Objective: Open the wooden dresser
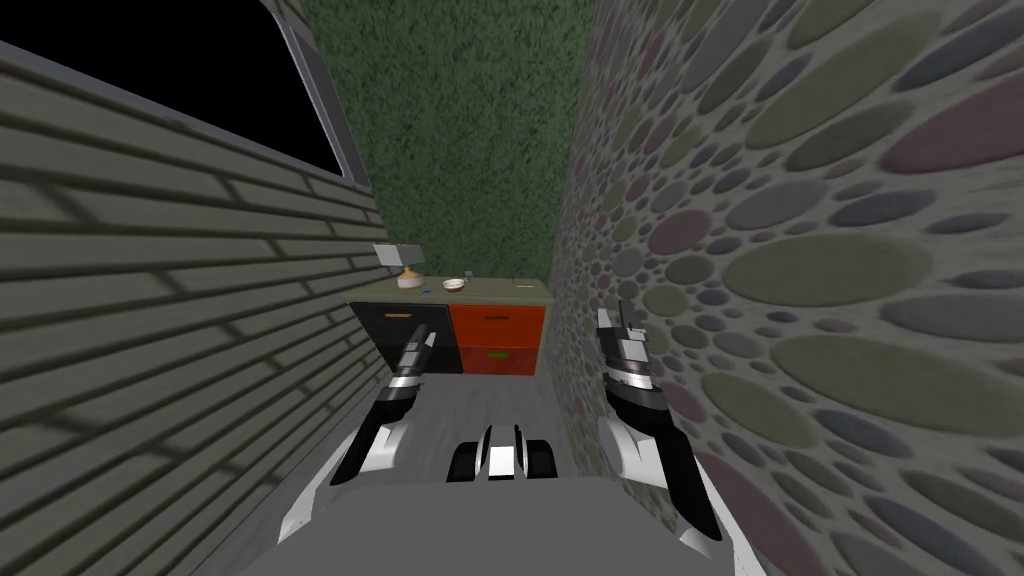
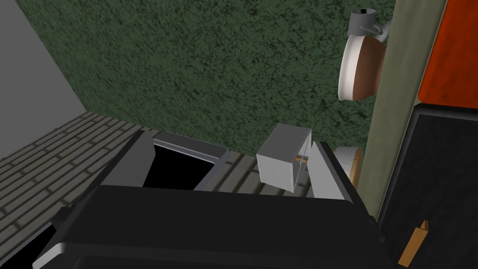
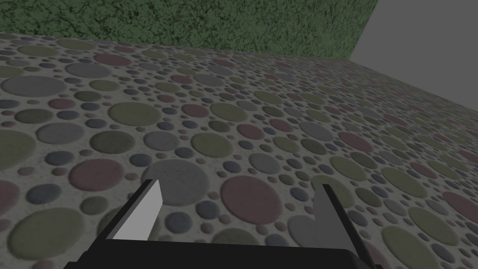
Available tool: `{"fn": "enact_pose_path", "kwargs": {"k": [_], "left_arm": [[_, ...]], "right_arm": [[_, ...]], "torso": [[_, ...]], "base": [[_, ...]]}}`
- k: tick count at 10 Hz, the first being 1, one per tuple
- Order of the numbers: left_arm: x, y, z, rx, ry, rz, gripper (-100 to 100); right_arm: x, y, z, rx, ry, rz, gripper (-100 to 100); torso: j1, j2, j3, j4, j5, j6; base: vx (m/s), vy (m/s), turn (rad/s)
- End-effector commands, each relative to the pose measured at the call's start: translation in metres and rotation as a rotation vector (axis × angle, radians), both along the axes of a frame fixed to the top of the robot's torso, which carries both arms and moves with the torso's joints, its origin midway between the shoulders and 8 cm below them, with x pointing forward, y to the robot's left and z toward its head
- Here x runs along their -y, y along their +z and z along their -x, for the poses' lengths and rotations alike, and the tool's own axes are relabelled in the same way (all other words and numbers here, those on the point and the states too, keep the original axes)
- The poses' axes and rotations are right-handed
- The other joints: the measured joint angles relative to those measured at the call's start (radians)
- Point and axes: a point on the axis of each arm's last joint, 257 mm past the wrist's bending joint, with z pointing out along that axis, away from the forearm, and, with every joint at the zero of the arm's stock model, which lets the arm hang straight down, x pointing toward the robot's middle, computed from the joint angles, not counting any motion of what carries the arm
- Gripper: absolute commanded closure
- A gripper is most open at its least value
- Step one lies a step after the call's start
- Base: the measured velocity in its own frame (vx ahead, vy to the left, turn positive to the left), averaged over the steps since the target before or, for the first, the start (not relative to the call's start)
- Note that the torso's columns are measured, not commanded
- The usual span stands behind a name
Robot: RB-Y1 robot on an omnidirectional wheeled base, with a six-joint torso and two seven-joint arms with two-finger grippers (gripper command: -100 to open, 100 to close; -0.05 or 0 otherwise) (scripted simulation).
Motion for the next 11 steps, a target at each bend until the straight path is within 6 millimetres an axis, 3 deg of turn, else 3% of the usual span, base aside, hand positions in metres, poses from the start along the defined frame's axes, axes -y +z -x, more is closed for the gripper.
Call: {"fn": "enact_pose_path", "kwargs": {"k": [1, 11], "left_arm": [[-0.001, -0.026, -0.007, -0.048, 0.001, 0.003, -100], [0.002, -0.124, -0.026, -0.233, 0.004, 0.032, -100]], "right_arm": [[0.0, 0.0, 0.0, 0.0, 0.0, 0.0, 0], [0.0, 0.0, 0.0, 0.0, 0.0, 0.0, 0]], "torso": [[0.0, 0.001, 0.0, 0.0, 0.0, 0.0], [0.0, -0.001, 0.0, 0.0, 0.0, 0.0]], "base": [[0.109, -0.028, -0.031], [0.115, -0.021, -0.04]]}}
